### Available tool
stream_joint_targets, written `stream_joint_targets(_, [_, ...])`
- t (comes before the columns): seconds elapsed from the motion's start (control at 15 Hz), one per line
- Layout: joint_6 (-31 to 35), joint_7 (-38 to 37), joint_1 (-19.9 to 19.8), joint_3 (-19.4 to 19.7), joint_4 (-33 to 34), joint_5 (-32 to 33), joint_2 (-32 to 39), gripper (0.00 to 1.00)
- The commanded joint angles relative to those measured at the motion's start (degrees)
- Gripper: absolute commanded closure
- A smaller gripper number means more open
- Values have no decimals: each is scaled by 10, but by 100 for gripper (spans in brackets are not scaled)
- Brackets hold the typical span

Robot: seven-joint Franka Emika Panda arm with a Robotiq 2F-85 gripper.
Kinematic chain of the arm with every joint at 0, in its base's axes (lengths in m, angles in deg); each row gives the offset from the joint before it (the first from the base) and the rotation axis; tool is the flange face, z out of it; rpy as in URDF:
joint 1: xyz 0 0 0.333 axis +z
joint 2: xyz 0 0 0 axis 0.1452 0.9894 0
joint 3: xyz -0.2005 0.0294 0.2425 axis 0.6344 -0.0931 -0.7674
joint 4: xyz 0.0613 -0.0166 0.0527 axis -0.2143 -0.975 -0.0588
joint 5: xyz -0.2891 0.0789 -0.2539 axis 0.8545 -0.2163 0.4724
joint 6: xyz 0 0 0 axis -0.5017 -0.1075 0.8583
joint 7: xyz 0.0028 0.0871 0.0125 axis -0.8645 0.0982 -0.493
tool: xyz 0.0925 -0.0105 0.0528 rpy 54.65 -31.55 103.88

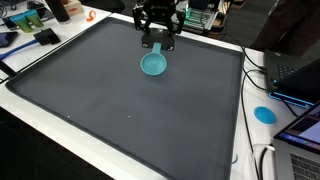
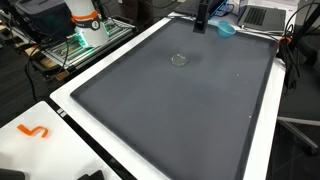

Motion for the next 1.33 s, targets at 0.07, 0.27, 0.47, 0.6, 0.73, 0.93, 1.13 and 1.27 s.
stream_joint_targets(0.07, [19,91,-33,7,-15,-71,-17,69])
stream_joint_targets(0.27, [26,162,-58,8,-24,-128,-25,69])
stream_joint_targets(0.47, [26,232,-81,13,-37,-174,-38,69])
stream_joint_targets(0.6, [24,284,-95,18,-49,-201,-46,69])
stream_joint_targets(0.73, [22,341,-109,24,-65,-227,-54,69])
stream_joint_targets(0.93, [16,423,-128,35,-88,-279,-64,69])
stream_joint_targets(1.13, [8,493,-141,50,-110,-325,-71,69])
stream_joint_targets(1.27, [7,542,-148,59,-127,-356,-75,69])
